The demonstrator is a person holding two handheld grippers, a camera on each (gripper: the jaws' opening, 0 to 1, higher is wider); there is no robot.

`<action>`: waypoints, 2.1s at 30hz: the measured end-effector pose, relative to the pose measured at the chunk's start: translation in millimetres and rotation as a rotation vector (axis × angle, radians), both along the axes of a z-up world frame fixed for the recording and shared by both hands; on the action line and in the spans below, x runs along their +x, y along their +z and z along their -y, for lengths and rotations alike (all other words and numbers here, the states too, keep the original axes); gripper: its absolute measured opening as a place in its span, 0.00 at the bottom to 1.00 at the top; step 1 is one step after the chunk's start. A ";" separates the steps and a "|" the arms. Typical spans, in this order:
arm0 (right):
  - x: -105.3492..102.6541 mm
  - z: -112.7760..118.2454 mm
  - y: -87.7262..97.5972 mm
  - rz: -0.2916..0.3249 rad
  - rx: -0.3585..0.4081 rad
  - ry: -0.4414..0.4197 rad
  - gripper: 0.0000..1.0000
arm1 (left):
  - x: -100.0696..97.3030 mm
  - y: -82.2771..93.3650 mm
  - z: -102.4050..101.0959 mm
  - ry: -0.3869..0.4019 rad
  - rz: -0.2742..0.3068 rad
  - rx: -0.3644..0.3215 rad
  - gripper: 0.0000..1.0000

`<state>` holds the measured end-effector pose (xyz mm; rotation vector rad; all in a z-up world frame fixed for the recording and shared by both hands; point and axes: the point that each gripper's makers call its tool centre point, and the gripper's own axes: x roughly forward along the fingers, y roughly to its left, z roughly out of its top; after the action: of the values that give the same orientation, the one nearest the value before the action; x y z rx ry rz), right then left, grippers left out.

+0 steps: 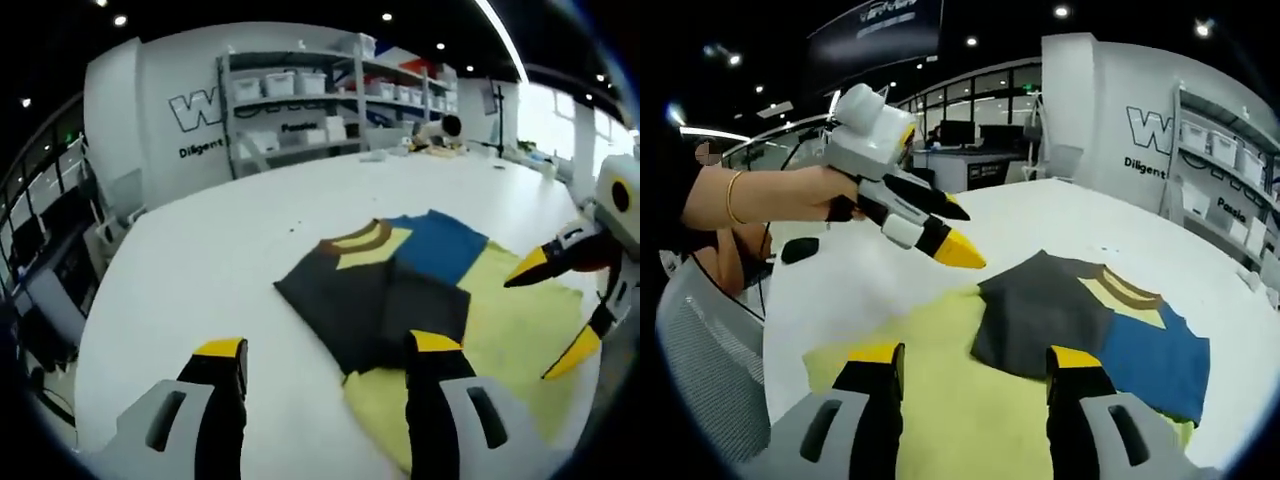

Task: Fold the garment on the visible template until the final outline fits inside the template.

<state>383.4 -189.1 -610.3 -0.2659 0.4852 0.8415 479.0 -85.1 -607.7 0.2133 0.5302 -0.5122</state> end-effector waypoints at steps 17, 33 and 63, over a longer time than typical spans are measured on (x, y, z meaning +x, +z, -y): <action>29.3 -20.3 -49.3 -0.030 -0.114 -0.012 0.28 | -5.1 -40.7 14.7 -0.047 -0.136 -0.028 0.26; 33.2 -28.1 -65.7 0.004 -0.246 0.020 0.00 | -0.3 -54.5 18.3 0.036 -0.202 -0.098 0.07; 83.4 112.4 -19.6 -0.107 0.147 -0.554 0.00 | -1.5 -60.8 18.2 0.071 -0.192 -0.027 0.01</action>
<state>466.8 -301.5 -630.0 0.0535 0.5591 0.3471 477.5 -103.3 -668.5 0.1192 0.7154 -0.4729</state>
